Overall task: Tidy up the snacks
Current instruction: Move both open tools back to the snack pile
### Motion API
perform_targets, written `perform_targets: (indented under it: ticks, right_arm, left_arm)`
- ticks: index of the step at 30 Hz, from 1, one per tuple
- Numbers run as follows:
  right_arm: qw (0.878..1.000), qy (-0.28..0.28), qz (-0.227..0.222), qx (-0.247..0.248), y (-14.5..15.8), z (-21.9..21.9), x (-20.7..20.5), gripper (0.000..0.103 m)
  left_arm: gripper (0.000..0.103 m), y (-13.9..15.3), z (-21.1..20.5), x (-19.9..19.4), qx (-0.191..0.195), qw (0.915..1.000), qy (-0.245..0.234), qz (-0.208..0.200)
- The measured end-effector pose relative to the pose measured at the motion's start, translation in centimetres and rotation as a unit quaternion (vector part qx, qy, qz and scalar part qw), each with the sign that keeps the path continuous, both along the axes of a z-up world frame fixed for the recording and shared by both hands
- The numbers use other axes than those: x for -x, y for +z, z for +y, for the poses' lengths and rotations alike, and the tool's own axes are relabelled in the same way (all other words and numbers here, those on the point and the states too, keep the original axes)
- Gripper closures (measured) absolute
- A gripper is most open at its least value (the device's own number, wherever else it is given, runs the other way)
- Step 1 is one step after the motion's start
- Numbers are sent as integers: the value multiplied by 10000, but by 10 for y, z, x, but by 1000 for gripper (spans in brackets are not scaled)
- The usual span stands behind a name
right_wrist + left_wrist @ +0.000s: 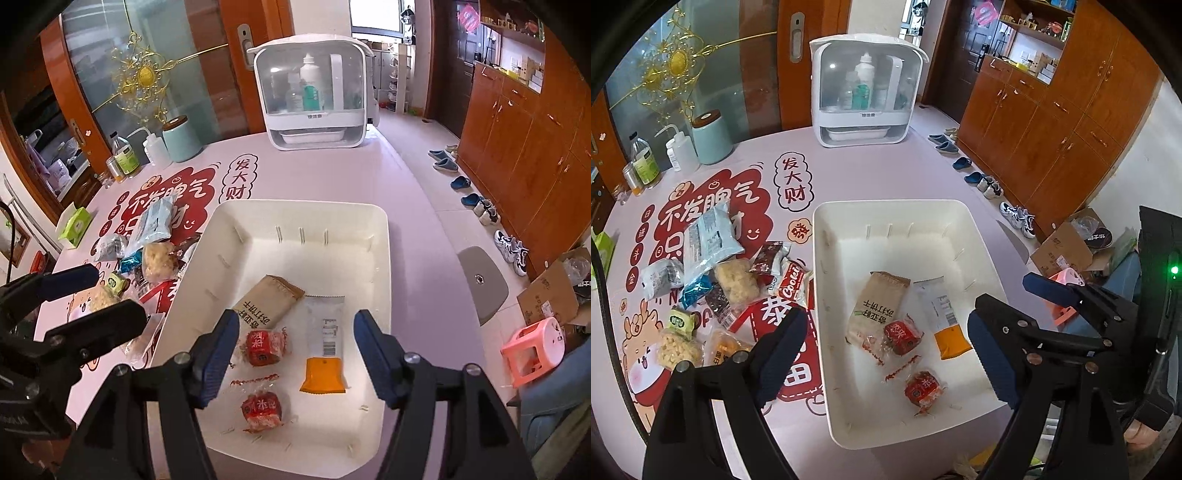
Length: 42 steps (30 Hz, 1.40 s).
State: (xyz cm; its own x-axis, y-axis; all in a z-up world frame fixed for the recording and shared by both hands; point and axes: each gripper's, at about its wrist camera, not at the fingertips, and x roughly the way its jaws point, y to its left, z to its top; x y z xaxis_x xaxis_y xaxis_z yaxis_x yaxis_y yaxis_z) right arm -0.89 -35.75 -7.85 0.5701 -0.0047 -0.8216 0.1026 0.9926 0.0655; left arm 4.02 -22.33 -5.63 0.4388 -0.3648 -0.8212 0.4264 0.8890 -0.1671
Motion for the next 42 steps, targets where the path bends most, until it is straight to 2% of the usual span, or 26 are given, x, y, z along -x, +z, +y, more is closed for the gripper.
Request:
perform_targets:
  ticks: [13, 22, 29, 34, 42]
  right_arm:
    - [10000, 34, 53, 4, 1, 17, 3, 38]
    - [9998, 77, 179, -5, -4, 52, -5, 38]
    - [9989, 308, 341, 35, -9, 105, -20, 38]
    - [9972, 475, 560, -126, -19, 148, -34, 38]
    - [9952, 603, 776, 37, -36, 206, -63, 38]
  left_arm:
    - [15, 8, 26, 11, -188, 9996, 148, -145]
    - [15, 2, 69, 14, -371, 9990, 236, -51]
    - [15, -7, 140, 8, -420, 9971, 629, 97]
    - [15, -18, 194, -5, -482, 9940, 947, 252]
    - [15, -38, 279, -46, -831, 9860, 1426, 225]
